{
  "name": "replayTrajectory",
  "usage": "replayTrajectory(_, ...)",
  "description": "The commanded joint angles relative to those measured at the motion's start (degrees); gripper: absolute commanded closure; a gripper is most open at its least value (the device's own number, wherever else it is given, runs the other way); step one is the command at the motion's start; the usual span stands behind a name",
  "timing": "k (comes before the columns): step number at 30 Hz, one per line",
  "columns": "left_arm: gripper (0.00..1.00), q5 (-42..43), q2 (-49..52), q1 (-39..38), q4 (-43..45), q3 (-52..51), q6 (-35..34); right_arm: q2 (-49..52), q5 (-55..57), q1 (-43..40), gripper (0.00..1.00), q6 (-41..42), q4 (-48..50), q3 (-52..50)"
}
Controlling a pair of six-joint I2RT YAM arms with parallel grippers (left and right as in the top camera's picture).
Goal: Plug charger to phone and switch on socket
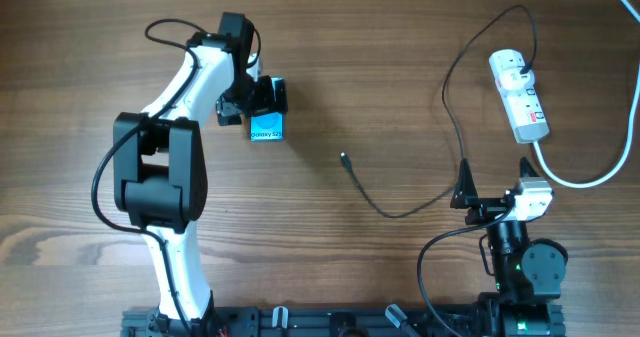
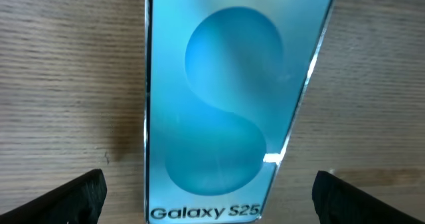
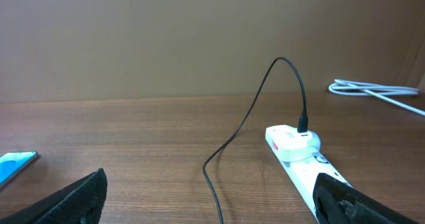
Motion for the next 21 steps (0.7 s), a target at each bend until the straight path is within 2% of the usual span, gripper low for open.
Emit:
replayTrajectory(1,0.0,-0.81,0.02,-1.27,1.42,-2.23,-0.94,-0.46,-0.85,-0.35,0.01,0.46,0.22,-0.07)
replayTrajectory(5,0.0,-1.09,0.02,-3.34,1.4,-2.69,-0.92,-0.46,-0.85,-0.35,0.0,0.44,0.22,-0.07)
replayTrajectory(11,0.0,-5.77,0.02,-6.47,0.26,-3.28,-4.39,-0.46,-0.85,-0.35,0.0,0.46,0.22,-0.07)
replayTrajectory(14,0.0,-13.84,0.02,-6.78,0.39,-3.28,-10.54,-0.46,-0.87,-0.35,0.0,0.46,0.22,-0.07)
replayTrajectory(21,0.0,-14.73,0.02,-6.67,7.58,-3.28,-11.37,-0.46,-0.85,-0.35,0.0,0.46,0.22,-0.07)
